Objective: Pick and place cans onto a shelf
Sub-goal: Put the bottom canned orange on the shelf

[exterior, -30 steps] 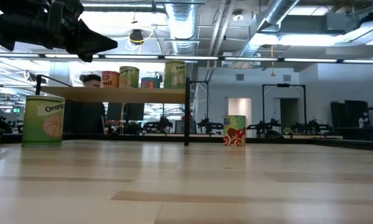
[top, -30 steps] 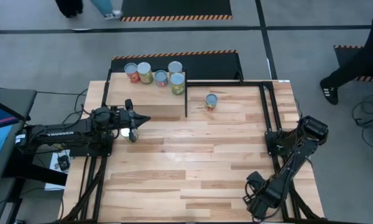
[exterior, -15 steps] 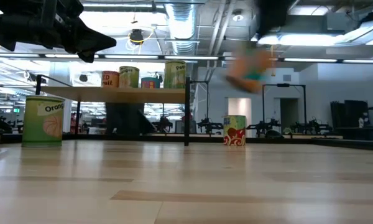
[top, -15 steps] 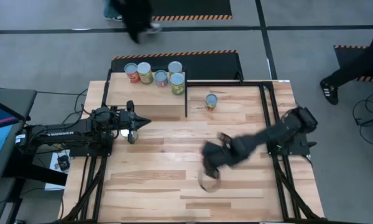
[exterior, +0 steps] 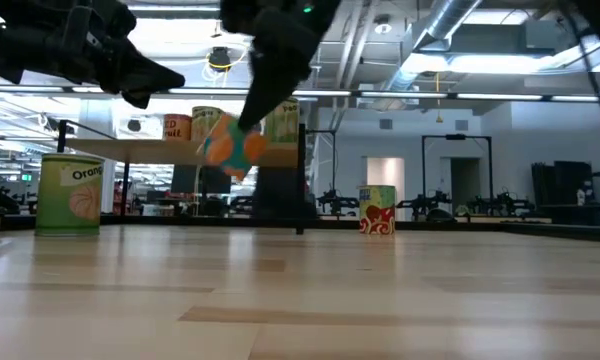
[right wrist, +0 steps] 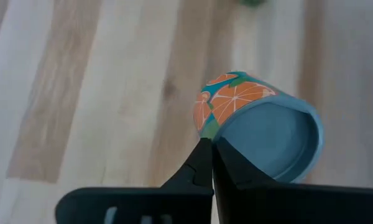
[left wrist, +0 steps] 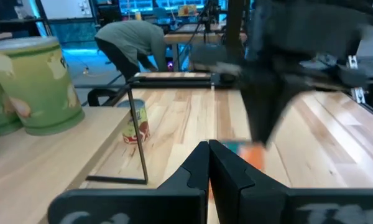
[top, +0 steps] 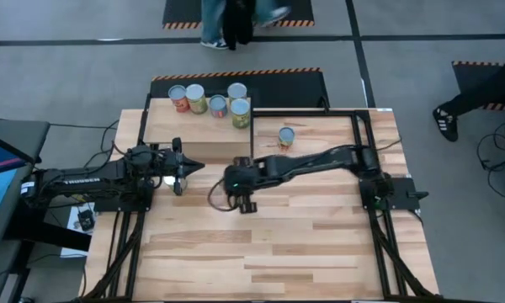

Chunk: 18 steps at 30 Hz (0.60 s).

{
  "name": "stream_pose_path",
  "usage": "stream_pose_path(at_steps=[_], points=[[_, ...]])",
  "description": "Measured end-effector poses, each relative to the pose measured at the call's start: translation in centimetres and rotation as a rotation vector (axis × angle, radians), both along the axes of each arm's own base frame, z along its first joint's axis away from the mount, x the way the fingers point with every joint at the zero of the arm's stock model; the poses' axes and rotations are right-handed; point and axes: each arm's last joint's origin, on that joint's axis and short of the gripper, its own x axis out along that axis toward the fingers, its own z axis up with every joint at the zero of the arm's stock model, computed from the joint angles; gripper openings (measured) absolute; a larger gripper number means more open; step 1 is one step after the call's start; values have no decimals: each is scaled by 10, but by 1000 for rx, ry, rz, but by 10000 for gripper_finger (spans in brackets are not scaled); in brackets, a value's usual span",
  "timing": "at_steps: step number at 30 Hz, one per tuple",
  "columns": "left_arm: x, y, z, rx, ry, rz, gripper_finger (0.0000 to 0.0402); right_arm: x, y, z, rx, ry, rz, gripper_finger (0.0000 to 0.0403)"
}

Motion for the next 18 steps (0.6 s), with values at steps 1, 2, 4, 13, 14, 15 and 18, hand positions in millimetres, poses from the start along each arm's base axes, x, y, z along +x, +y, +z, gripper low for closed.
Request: stream_pose_path(at_steps=[1, 2, 4, 13, 14, 15, 18], points=[[0, 0, 0, -1, 4, -1, 0, 7, 1, -5, -7, 28, 21, 10], [0, 0, 0, -1, 4, -2, 0, 12, 1, -8, -16, 55, 36, 10], [0, 0, -1, -2, 8, -2, 0, 22, 2, -14, -31, 87, 60, 10], [0, -2, -3, -12, 35, -11, 0, 50, 3, -42, -64, 148, 109, 13], [0, -3, -3, -15, 34, -13, 0, 51, 3, -46, -66, 159, 112, 15], [0, -3, -3, -18, 35, -15, 0, 52, 3, -51, -68, 168, 115, 17], [0, -5, -4, -16, 40, -13, 0, 54, 1, -61, -69, 192, 110, 24]])
